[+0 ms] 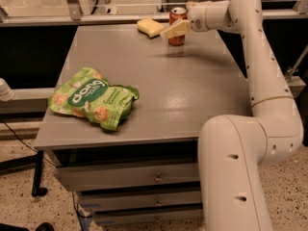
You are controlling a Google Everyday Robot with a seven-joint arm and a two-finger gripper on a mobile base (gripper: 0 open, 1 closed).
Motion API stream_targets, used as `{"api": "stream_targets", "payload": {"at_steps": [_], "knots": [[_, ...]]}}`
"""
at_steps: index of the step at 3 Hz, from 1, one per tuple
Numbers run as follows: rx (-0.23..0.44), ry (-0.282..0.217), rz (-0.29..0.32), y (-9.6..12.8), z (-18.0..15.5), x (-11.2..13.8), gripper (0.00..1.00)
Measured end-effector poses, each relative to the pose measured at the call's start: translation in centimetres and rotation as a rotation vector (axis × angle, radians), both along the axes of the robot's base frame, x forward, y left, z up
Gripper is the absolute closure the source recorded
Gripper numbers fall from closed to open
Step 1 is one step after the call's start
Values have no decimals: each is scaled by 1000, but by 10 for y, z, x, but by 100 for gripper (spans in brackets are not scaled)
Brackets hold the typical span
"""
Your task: Move coke can near sponge
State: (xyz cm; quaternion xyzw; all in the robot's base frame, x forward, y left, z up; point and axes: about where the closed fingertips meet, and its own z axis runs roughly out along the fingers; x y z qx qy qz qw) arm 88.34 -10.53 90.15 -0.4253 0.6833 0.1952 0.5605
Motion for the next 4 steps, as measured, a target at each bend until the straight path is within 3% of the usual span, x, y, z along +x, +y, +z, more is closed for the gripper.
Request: {"api": "stream_targets", "payload": {"at_steps": [1, 3, 4], "knots": [[20, 9, -45, -31, 11, -7, 0], [87, 3, -143, -123, 48, -49, 0], [145, 15, -112, -142, 62, -90, 0]]}}
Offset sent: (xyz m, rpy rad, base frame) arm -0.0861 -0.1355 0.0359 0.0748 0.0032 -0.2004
